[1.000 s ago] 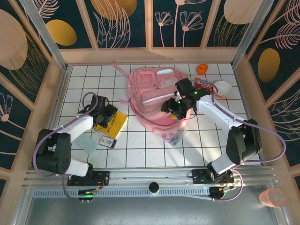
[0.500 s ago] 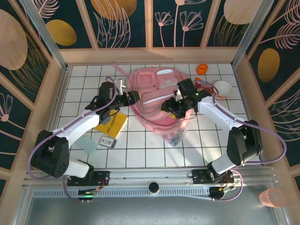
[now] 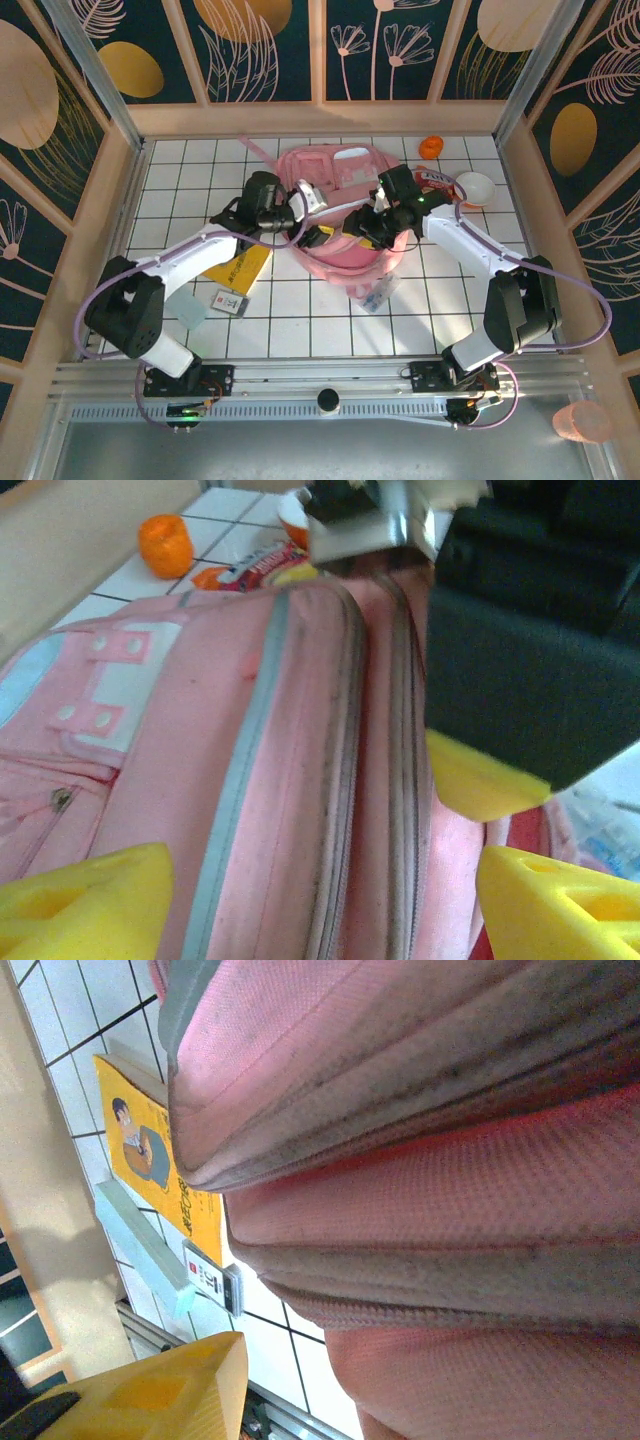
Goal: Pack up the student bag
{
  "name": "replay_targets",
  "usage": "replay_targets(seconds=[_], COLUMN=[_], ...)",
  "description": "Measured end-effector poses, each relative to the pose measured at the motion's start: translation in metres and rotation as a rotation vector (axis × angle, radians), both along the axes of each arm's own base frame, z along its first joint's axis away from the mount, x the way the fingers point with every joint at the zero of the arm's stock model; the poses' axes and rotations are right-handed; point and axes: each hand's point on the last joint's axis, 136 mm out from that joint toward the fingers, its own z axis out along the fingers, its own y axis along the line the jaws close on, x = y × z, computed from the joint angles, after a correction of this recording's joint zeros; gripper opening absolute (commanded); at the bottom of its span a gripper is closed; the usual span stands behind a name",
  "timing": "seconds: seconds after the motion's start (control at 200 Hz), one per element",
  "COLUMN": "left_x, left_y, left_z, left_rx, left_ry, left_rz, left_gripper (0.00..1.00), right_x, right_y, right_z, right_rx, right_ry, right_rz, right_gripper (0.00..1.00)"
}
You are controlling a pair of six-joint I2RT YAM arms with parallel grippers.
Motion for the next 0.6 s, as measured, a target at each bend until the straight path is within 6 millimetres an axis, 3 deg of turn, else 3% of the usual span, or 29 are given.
replay_targets(seconds=[0.13, 0.19, 0.31, 0.465, 0.601], left_x=[-0.002, -0.005, -0.006, 0.005, 0.018], left_y=[-0.006, -0.010, -0.015, -0.017, -0.016], left_z=[-0.023, -0.032, -0.044, -0.046, -0.038], left_rx=[0.065, 0.084, 0.103, 0.112, 0.095], left_ry=[-0.017, -0.017, -0.011, -0.049, -0.075], left_rz=[-0.056, -0.078, -0.091, -0.048, 0.022], left_gripper=[0.82, 0.78, 0.52, 0.01, 0.00], right_x=[0.001, 0.002, 0.004, 0.007, 0.008], right_y=[0.001, 0.003, 0.007, 0.011, 0.006], right_z=[0.002, 0.004, 0.009, 0.015, 0.016], right_rx=[0.008, 0.020, 0.046, 0.071, 0.079], right_ry=[-0.007, -0.017, -0.032, -0.053, -0.067], right_rz=[0.002, 0.006, 0.014, 0.021, 0.012], right_gripper=[0.47, 0.47, 0.47, 0.49, 0.56])
